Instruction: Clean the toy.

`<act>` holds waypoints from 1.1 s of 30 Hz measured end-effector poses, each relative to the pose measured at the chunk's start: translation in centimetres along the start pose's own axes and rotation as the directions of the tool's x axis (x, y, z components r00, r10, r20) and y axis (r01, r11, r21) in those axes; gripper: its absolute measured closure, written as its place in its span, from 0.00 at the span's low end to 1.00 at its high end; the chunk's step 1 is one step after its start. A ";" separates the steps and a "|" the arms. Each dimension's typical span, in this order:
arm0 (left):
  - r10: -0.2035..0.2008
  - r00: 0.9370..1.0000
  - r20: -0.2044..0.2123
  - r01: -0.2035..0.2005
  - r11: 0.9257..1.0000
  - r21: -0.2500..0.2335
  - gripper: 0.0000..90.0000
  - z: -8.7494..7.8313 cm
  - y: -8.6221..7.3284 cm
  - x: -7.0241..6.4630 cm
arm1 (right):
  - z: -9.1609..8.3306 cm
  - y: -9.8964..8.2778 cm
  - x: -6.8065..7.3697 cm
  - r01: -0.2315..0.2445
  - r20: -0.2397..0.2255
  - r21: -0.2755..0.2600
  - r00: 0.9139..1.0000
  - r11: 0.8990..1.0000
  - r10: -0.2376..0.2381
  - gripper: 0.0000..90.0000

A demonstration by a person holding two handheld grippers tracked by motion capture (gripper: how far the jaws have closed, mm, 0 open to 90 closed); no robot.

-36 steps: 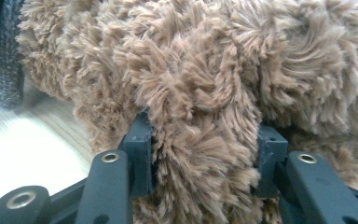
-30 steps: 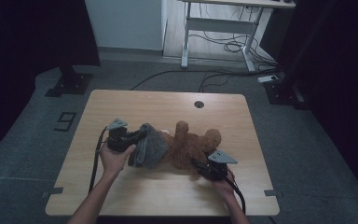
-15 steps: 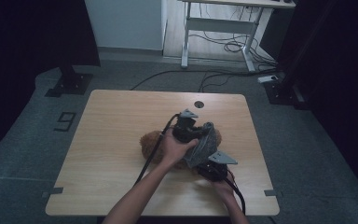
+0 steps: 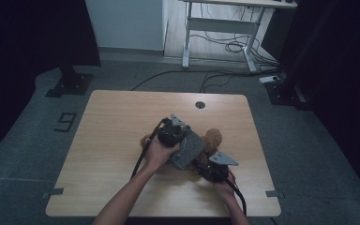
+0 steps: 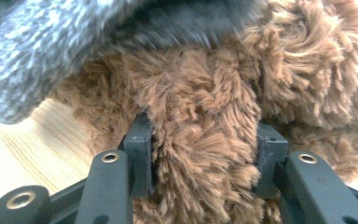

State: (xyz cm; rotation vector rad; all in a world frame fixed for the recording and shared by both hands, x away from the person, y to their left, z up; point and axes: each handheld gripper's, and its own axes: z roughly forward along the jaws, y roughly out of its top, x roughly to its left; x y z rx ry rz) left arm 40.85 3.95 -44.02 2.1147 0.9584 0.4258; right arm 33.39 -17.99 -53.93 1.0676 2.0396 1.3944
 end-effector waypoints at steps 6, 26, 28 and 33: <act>-0.044 0.999 0.030 0.046 0.997 -0.058 0.90 -2.0 -1.9 1.7 | 0.0 0.1 0.2 0.021 0.004 0.000 1.000 1.000 -0.021 0.58; -0.197 0.975 -0.104 0.190 0.979 -0.080 0.89 -7.2 -6.9 9.5 | 0.1 -0.1 -0.5 -0.010 -0.009 -0.002 1.000 1.000 0.010 0.58; -0.190 0.977 -0.094 0.181 0.978 -0.100 0.89 -7.4 -6.8 9.2 | 0.2 -0.1 -0.4 -0.010 -0.007 -0.004 1.000 1.000 0.010 0.58; -0.101 0.992 -0.078 0.092 0.990 -0.107 0.90 -6.0 -4.3 6.2 | 0.1 -0.1 -0.4 -0.013 -0.001 0.000 1.000 1.000 0.013 0.58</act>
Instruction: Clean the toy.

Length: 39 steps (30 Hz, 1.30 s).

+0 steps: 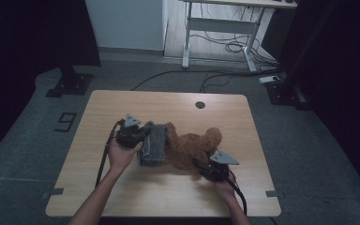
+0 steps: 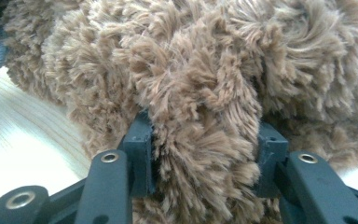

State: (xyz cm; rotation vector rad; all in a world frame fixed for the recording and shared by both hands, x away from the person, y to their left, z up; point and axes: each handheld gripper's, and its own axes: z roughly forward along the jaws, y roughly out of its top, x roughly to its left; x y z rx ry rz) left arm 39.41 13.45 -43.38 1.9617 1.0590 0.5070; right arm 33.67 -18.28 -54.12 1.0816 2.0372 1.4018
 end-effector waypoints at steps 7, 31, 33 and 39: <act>0.079 0.991 0.110 -0.083 0.996 0.033 0.90 4.2 1.8 -6.1 | 0.0 0.0 0.0 -0.001 -0.002 -0.003 1.000 1.000 0.001 0.58; -0.091 0.996 -0.023 0.092 0.993 0.078 0.89 -0.2 -4.9 2.9 | 0.1 -0.1 -0.1 0.027 0.011 0.007 1.000 1.000 -0.027 0.58; -0.123 0.992 0.000 0.123 0.988 0.091 0.89 -0.2 -6.2 3.4 | 0.1 -0.1 -0.1 0.027 0.015 0.004 1.000 1.000 -0.027 0.58; -0.177 0.983 0.047 0.172 0.981 0.095 0.90 1.2 -7.5 3.0 | 0.8 0.2 -0.2 0.036 0.051 0.006 0.998 0.999 -0.037 0.58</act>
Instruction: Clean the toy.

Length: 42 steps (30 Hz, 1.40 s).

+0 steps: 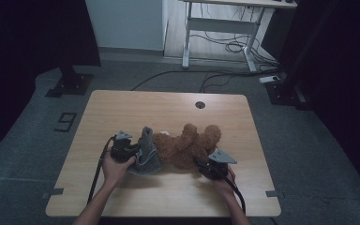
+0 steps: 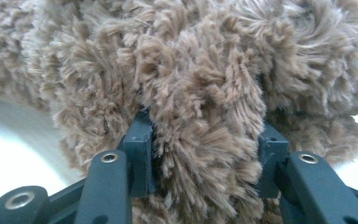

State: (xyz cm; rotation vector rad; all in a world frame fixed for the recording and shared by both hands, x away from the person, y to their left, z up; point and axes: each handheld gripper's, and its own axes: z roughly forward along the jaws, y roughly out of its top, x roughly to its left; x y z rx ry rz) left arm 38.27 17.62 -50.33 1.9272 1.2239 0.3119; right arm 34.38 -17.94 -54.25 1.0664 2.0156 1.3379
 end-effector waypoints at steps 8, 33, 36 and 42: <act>-0.033 0.999 -0.021 0.033 0.999 -0.012 0.90 1.9 1.3 0.6 | 2.5 1.8 -1.8 -0.001 0.054 0.021 0.999 1.000 0.000 0.58; 0.052 0.992 0.114 -0.049 0.998 -0.028 0.89 2.8 7.5 -4.7 | -0.3 -0.3 -1.7 0.034 -0.003 0.049 0.999 0.998 -0.034 0.43; 0.060 0.991 0.121 -0.054 0.997 -0.052 0.89 2.0 6.1 -5.1 | -1.3 -0.3 -1.9 -0.024 -0.005 0.073 1.000 0.997 0.024 0.36; 0.031 0.977 0.212 -0.007 0.994 -0.112 0.89 0.5 2.9 -5.3 | -5.0 0.6 -2.8 -0.172 0.001 -0.034 0.985 0.985 0.172 0.23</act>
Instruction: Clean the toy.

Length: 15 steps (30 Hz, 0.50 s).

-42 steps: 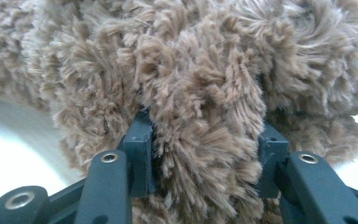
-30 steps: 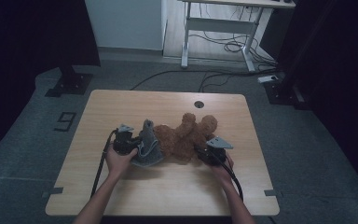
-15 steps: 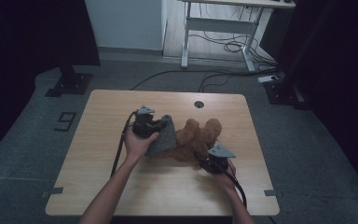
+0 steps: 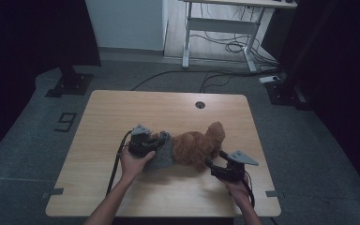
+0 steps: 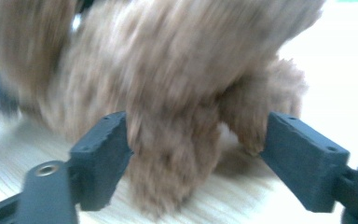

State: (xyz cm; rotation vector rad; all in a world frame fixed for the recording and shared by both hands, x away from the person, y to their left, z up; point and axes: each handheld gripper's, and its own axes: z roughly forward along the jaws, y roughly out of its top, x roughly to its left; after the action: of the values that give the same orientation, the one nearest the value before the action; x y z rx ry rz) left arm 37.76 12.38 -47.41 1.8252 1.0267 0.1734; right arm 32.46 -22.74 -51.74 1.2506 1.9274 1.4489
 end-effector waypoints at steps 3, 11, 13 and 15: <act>-0.002 0.999 0.042 0.003 1.000 -0.012 0.89 -0.9 -1.5 -0.4 | -0.5 1.0 0.1 -0.046 -0.036 -0.021 0.998 0.999 0.046 0.17; -0.006 0.997 0.082 0.006 1.000 -0.003 0.89 -1.9 -3.9 -0.9 | 1.4 0.7 2.1 -0.007 -0.096 -0.010 0.995 1.000 0.006 0.44; 0.005 0.997 0.083 -0.005 1.000 -0.001 0.90 -1.6 -4.2 -1.3 | 1.4 0.3 2.2 0.019 -0.070 -0.002 0.997 1.000 -0.019 0.55; 0.034 0.997 0.064 -0.034 0.999 0.000 0.90 -1.1 -4.3 -1.8 | 1.5 -0.2 2.2 0.041 -0.044 0.013 0.998 0.999 -0.041 0.61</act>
State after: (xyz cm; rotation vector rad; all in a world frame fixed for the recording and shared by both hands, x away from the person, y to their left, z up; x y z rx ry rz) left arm 33.59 12.47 -49.75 1.8385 0.9518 0.1336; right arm 32.43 -20.11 -52.14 1.1874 1.9830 1.4563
